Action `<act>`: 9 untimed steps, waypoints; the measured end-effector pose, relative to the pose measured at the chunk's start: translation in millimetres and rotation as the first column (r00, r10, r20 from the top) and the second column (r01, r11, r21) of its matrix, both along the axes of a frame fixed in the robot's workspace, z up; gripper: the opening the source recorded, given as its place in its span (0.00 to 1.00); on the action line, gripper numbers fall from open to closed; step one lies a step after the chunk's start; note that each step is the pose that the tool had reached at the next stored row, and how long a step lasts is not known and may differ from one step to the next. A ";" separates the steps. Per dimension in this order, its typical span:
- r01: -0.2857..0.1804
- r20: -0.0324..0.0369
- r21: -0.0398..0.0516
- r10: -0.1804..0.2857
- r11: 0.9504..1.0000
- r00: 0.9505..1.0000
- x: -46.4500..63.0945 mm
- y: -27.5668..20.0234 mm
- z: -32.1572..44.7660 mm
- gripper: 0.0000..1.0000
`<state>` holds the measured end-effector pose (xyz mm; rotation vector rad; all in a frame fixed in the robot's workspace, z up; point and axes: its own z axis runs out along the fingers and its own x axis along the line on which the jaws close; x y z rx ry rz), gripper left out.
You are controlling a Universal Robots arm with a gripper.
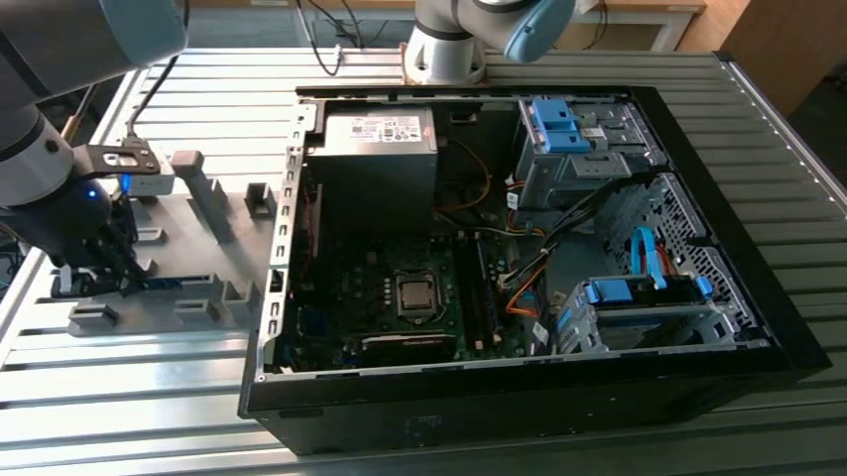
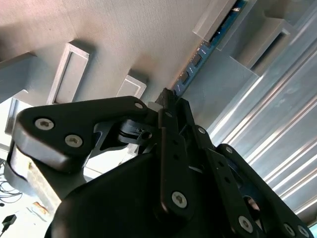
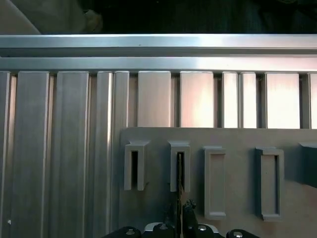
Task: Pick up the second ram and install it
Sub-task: 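Pick up the second ram and move it above second insertion slot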
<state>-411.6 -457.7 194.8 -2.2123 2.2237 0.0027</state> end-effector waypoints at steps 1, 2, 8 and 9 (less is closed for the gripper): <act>0.000 0.000 0.000 0.000 1.000 1.000 0.0 0.0 -0.1 0.21; -0.001 0.001 0.000 0.001 1.000 1.000 0.0 0.0 -0.4 0.21; -0.004 0.007 0.000 0.004 1.000 1.000 0.0 0.0 -2.4 0.21; -0.004 0.007 0.000 0.004 1.000 1.000 0.0 0.0 -2.7 0.21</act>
